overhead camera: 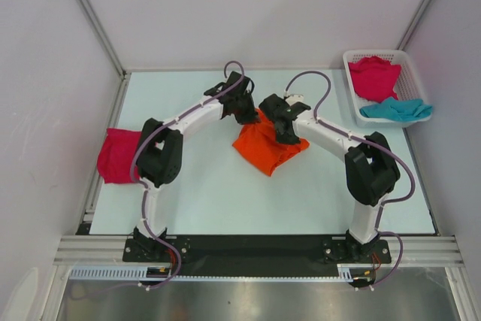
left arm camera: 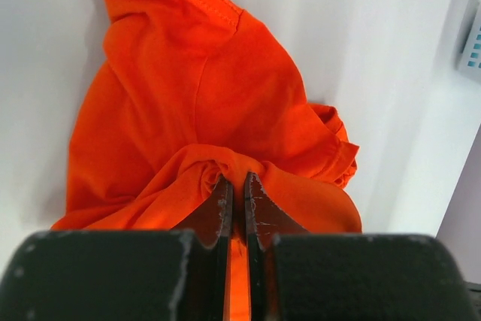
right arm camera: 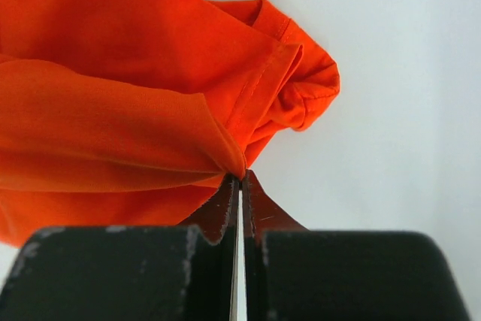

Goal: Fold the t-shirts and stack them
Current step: Fold the long partially folded tshirt into a neat square

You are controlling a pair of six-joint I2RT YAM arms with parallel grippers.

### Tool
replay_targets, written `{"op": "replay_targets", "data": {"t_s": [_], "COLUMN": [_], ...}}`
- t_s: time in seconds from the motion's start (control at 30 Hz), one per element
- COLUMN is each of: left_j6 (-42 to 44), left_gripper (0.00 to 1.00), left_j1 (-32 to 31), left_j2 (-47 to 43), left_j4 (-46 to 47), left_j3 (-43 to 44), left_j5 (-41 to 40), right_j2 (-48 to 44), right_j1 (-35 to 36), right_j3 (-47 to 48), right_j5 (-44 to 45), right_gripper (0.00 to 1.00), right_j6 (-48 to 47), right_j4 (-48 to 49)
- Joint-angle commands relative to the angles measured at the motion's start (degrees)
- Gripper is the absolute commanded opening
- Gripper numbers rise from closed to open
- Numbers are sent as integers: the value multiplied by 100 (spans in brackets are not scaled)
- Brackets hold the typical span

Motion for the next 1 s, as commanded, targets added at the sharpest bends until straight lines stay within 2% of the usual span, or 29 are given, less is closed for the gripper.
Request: {"op": "replay_targets", "data": {"t_s": [0.0, 0.1, 0.17, 0.23, 0.27, 0.3, 0.33, 0.43, 0.47, 0.5, 0.77, 0.97], "left_j6": [83, 100, 144, 188, 197, 214, 249, 320, 346, 433, 443, 285], "left_gripper": [0, 2, 6, 16, 22, 34, 41, 62, 79, 83, 86, 86], "left_j1": [209, 235, 253, 270, 288, 305, 305, 358, 367, 358, 367, 367], "left_j2": [174, 279, 306, 271, 236, 131, 78, -186, -273, -414, -1126, -1863], "left_j4": [-95, -69, -34, -43, -51, -51, -51, -95, -104, -96, -17, 422], "left_j3": [584, 663, 663, 602, 567, 514, 418, 207, 163, 119, -584, -1805], "left_j5": [-87, 88, 203, 194, 125, 107, 45, -165, -244, -289, -491, -430], "right_j2": [232, 399, 487, 575, 575, 575, 549, 444, 418, 382, 49, 188], "right_j1": [-234, -348, -427, -436, -436, -445, -454, -436, -436, -384, 3, 363], "right_j3": [147, 173, 234, 321, 348, 375, 436, 602, 647, 691, 1016, 1148], "right_j5": [208, 216, 181, 181, 207, 225, 260, 374, 409, 497, 674, 436], "right_gripper": [0, 0, 10, 23, 27, 31, 37, 41, 41, 41, 41, 42], "right_j6": [-283, -309, -344, -423, -441, -458, -493, -538, -546, -555, -503, -424], "right_j4": [-179, -134, -108, -99, -117, -125, -152, -265, -310, -345, -670, -530]}}
